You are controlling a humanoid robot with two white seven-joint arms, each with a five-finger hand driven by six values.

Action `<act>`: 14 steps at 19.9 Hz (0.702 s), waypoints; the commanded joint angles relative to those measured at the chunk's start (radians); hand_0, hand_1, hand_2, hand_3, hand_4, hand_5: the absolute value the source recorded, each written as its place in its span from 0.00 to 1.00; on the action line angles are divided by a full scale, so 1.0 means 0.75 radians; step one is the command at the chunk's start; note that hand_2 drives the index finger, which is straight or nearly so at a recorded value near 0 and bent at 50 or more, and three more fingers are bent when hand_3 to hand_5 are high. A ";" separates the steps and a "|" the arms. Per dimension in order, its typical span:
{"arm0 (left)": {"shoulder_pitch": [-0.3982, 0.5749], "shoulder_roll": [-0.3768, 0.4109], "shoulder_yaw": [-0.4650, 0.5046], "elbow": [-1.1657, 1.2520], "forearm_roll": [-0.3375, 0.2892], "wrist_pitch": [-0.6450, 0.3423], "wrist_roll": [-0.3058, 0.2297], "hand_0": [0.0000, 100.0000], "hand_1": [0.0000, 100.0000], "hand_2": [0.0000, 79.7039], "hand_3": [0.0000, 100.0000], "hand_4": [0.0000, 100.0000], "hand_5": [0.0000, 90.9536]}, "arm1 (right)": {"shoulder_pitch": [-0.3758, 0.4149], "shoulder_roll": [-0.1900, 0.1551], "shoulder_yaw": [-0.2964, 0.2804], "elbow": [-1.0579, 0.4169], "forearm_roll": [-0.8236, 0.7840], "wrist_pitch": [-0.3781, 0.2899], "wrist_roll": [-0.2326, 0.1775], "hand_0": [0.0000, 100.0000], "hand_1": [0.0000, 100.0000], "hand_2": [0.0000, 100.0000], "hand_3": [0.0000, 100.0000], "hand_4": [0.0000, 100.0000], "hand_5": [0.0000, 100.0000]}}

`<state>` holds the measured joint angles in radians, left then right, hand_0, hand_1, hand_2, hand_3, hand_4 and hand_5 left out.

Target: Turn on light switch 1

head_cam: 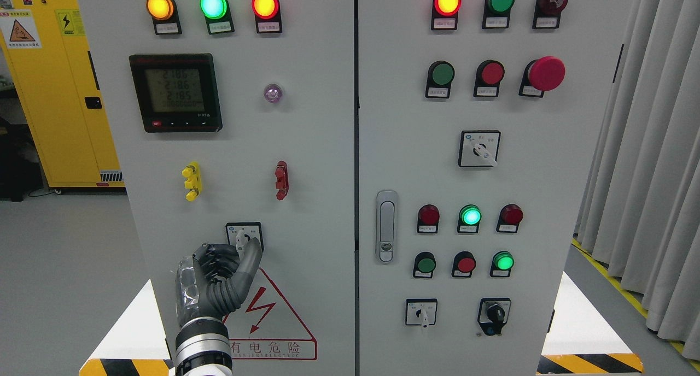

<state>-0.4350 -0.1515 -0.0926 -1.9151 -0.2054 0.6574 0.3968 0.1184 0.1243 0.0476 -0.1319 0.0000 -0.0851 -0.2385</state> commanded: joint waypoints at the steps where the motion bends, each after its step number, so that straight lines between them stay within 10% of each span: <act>1: -0.001 -0.001 -0.001 0.005 0.000 -0.001 0.001 0.21 0.67 0.78 0.89 0.86 0.87 | 0.000 0.000 0.000 0.000 -0.039 0.001 -0.001 0.00 0.50 0.04 0.00 0.00 0.00; 14: -0.011 -0.003 -0.003 0.007 0.002 -0.003 0.001 0.36 0.66 0.78 0.90 0.86 0.88 | 0.000 0.000 0.000 0.000 -0.039 0.001 -0.001 0.00 0.50 0.04 0.00 0.00 0.00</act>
<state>-0.4402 -0.1521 -0.0938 -1.9113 -0.2046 0.6581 0.3980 0.1181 0.1243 0.0476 -0.1319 0.0000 -0.0852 -0.2372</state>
